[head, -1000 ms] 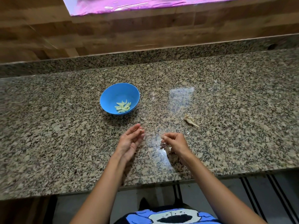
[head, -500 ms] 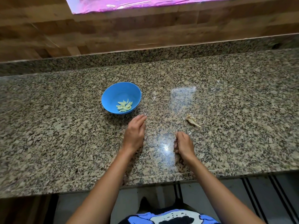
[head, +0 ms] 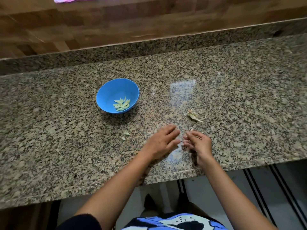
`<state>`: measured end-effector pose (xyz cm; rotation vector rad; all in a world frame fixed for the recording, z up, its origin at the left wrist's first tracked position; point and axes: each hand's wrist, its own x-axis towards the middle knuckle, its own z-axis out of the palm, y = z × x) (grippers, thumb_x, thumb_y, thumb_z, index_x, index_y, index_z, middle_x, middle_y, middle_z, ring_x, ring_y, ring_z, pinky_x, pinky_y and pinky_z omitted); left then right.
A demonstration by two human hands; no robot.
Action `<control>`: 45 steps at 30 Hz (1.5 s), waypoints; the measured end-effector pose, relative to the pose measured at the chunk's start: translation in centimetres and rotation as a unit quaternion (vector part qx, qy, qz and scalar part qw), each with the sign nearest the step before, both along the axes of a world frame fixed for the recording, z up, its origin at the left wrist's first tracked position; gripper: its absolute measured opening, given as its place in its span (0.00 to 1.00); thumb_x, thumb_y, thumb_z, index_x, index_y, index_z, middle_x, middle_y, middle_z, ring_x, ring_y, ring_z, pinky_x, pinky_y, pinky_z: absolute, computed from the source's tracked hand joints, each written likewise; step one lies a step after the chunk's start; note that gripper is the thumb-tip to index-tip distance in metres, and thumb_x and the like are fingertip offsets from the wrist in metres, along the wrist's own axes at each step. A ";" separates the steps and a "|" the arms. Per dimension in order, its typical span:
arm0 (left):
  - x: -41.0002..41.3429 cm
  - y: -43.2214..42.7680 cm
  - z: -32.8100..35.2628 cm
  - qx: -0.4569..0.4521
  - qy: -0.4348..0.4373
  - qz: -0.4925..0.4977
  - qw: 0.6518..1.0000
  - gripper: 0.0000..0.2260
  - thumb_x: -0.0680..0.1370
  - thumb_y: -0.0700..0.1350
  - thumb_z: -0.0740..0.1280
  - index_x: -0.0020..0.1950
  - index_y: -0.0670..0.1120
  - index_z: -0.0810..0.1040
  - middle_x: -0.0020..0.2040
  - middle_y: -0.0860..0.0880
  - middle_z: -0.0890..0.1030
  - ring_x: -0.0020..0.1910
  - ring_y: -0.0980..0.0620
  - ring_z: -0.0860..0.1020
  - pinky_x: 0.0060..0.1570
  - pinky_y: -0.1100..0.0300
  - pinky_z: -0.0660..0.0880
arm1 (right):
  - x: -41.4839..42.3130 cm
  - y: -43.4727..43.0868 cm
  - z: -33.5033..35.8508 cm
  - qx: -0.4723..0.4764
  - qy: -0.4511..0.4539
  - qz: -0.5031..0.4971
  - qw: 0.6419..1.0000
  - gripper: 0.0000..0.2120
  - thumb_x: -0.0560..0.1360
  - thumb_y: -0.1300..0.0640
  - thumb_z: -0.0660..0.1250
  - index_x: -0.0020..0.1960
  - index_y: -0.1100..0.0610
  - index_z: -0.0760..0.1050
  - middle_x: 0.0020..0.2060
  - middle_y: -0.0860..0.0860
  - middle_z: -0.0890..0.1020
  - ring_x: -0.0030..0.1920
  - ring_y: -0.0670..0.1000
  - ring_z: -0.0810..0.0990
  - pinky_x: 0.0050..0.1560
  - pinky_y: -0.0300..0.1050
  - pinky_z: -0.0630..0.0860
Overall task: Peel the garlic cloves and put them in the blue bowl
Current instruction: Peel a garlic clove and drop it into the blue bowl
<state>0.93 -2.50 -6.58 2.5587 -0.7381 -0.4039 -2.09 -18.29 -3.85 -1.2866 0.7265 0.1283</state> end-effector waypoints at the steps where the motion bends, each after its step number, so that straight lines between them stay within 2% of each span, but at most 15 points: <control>1: 0.0 0.2 0.0 0.010 -0.004 -0.034 0.999 0.24 0.81 0.58 0.53 0.75 0.54 0.59 0.77 0.51 0.55 0.75 0.53 0.52 0.71 0.56 0.50 | 0.1 -0.1 0.0 0.007 0.004 -0.014 1.000 0.04 0.74 0.64 0.66 0.48 0.63 0.77 0.38 0.59 0.82 0.32 0.51 0.80 0.33 0.37 0.80; 7: -2.3 5.3 0.2 0.018 -0.022 -0.100 0.995 0.20 0.82 0.48 0.54 0.75 0.55 0.61 0.76 0.51 0.57 0.74 0.54 0.54 0.74 0.59 0.47 | 0.1 1.5 0.0 0.061 0.027 -0.030 0.997 0.02 0.75 0.65 0.65 0.47 0.62 0.76 0.35 0.56 0.80 0.27 0.46 0.80 0.29 0.35 0.78; 15: -5.2 9.9 -0.8 0.007 -0.201 -0.087 0.976 0.20 0.63 0.31 0.76 0.53 0.42 0.82 0.51 0.44 0.83 0.48 0.48 0.83 0.51 0.58 0.78 | -0.6 4.1 0.6 0.104 0.072 0.011 0.992 0.07 0.74 0.64 0.66 0.51 0.64 0.78 0.40 0.58 0.82 0.33 0.50 0.82 0.32 0.39 0.80; 19: -6.3 8.1 -0.1 0.039 -0.196 0.051 0.979 0.11 0.69 0.31 0.72 0.48 0.41 0.81 0.46 0.46 0.82 0.41 0.53 0.81 0.40 0.65 0.80 | -1.5 5.2 1.0 0.066 0.074 0.072 0.992 0.06 0.74 0.63 0.65 0.49 0.63 0.78 0.40 0.58 0.81 0.38 0.54 0.82 0.43 0.47 0.81; 21: -7.7 7.0 1.5 0.023 -0.097 0.223 0.970 0.07 0.76 0.34 0.65 0.51 0.41 0.81 0.48 0.49 0.81 0.42 0.54 0.80 0.42 0.66 0.78 | -1.9 6.1 1.1 0.046 0.059 0.121 0.990 0.06 0.75 0.62 0.64 0.48 0.64 0.78 0.39 0.59 0.82 0.39 0.56 0.81 0.47 0.53 0.80; 22: -8.0 6.9 2.2 -0.065 -0.001 0.350 0.934 0.07 0.77 0.35 0.64 0.51 0.41 0.81 0.48 0.50 0.81 0.40 0.54 0.80 0.40 0.66 0.78 | -2.0 6.6 1.3 0.044 0.047 0.143 0.988 0.06 0.76 0.62 0.64 0.47 0.64 0.77 0.40 0.60 0.82 0.40 0.57 0.81 0.46 0.53 0.80; 23: -8.6 7.3 3.1 -0.203 0.111 0.477 0.848 0.08 0.76 0.34 0.65 0.52 0.40 0.81 0.49 0.50 0.81 0.39 0.54 0.80 0.38 0.65 0.79 | -2.1 7.4 1.3 0.040 0.035 0.179 0.982 0.06 0.76 0.62 0.63 0.47 0.64 0.77 0.41 0.61 0.82 0.41 0.57 0.81 0.44 0.51 0.81; 25: -10.2 9.3 5.0 -0.496 0.284 0.581 0.580 0.09 0.75 0.30 0.63 0.52 0.37 0.80 0.48 0.44 0.82 0.41 0.51 0.81 0.38 0.63 0.80 | -2.6 9.4 1.6 0.042 0.011 0.252 0.967 0.06 0.76 0.64 0.63 0.48 0.65 0.77 0.41 0.59 0.82 0.39 0.55 0.82 0.40 0.42 0.81; 27: -13.2 10.9 5.6 -0.652 0.290 0.592 0.375 0.11 0.77 0.28 0.58 0.47 0.36 0.80 0.41 0.42 0.83 0.36 0.52 0.82 0.34 0.65 0.80 | -3.9 11.6 1.8 0.057 0.001 0.324 0.944 0.03 0.74 0.65 0.65 0.45 0.63 0.78 0.37 0.57 0.82 0.35 0.51 0.82 0.36 0.39 0.80; 29: -17.4 12.0 5.7 -0.720 0.226 0.605 0.252 0.19 0.79 0.28 0.54 0.38 0.37 0.82 0.34 0.43 0.83 0.30 0.53 0.82 0.31 0.66 0.78 | -6.3 14.7 1.7 0.080 0.017 0.399 0.913 0.02 0.73 0.66 0.67 0.43 0.61 0.78 0.36 0.55 0.82 0.33 0.49 0.82 0.35 0.38 0.80; 34: -31.7 13.7 4.5 -0.760 0.040 0.645 0.070 0.11 0.80 0.30 0.55 0.53 0.35 0.76 0.38 0.45 0.83 0.29 0.54 0.82 0.33 0.65 0.79 | -16.6 23.3 1.1 0.140 0.073 0.586 0.795 0.05 0.73 0.68 0.65 0.40 0.63 0.78 0.34 0.55 0.81 0.35 0.50 0.80 0.49 0.42 0.78; 37: -41.1 15.4 3.9 -0.736 -0.079 0.672 -0.016 0.12 0.79 0.32 0.58 0.62 0.35 0.73 0.37 0.47 0.82 0.29 0.56 0.81 0.42 0.66 0.78 | -24.6 27.9 1.1 0.150 0.132 0.662 0.722 0.04 0.75 0.70 0.63 0.45 0.66 0.77 0.30 0.52 0.81 0.31 0.46 0.81 0.46 0.37 0.79; 40: -50.5 16.5 3.1 -0.719 -0.166 0.670 -0.075 0.16 0.80 0.33 0.58 0.68 0.35 0.69 0.32 0.47 0.83 0.31 0.56 0.82 0.37 0.67 0.78 | -32.7 31.6 0.8 0.161 0.197 0.692 0.676 0.12 0.76 0.71 0.60 0.58 0.74 0.71 0.33 0.56 0.81 0.31 0.48 0.81 0.40 0.35 0.79; 43: -57.4 17.9 2.8 -0.704 -0.202 0.673 -0.104 0.17 0.80 0.32 0.58 0.69 0.36 0.68 0.37 0.46 0.83 0.40 0.54 0.80 0.44 0.66 0.77 | -39.3 34.4 0.3 0.165 0.236 0.685 0.670 0.16 0.76 0.73 0.58 0.63 0.76 0.67 0.47 0.63 0.79 0.42 0.54 0.79 0.58 0.45 0.71; 45: -61.1 19.0 2.4 -0.695 -0.204 0.680 -0.113 0.17 0.79 0.32 0.58 0.69 0.35 0.68 0.44 0.45 0.79 0.44 0.53 0.77 0.54 0.62 0.74 | -42.9 35.8 -0.4 0.156 0.244 0.678 0.675 0.14 0.76 0.73 0.59 0.61 0.74 0.69 0.57 0.65 0.75 0.54 0.60 0.77 0.59 0.47 0.69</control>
